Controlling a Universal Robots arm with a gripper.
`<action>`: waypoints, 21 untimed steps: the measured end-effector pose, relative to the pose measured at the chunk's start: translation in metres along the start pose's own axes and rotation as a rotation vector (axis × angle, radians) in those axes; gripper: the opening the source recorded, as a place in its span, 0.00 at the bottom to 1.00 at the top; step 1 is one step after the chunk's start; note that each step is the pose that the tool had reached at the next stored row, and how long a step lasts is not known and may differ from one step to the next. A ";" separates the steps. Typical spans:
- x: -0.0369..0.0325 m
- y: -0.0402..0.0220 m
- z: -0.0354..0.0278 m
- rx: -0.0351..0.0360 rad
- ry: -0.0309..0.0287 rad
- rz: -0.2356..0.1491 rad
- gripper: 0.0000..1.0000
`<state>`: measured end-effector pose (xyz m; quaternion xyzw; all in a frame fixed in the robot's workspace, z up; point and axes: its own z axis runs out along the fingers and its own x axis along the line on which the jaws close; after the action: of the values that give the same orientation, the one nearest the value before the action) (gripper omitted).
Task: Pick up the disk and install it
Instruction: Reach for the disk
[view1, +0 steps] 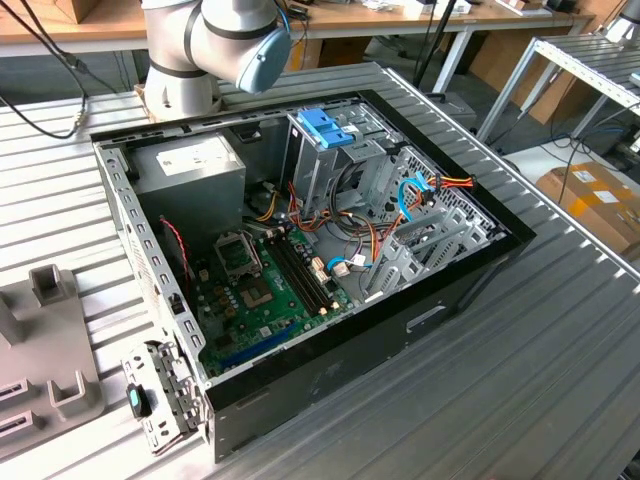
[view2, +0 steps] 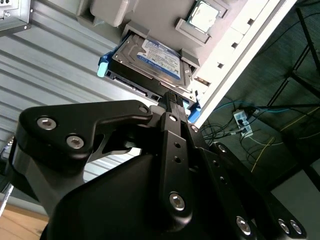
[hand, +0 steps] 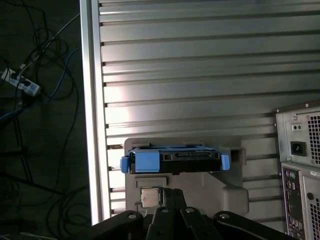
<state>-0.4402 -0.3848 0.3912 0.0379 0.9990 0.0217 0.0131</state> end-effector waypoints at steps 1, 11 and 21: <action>0.0001 0.0000 0.0000 0.0000 0.0000 0.000 0.11; 0.0010 0.0007 0.0003 0.0000 0.0001 0.000 0.11; 0.0044 0.0155 0.0139 0.0087 -0.0009 0.000 0.11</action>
<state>-0.4430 -0.3684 0.3779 0.0378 0.9990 0.0173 0.0133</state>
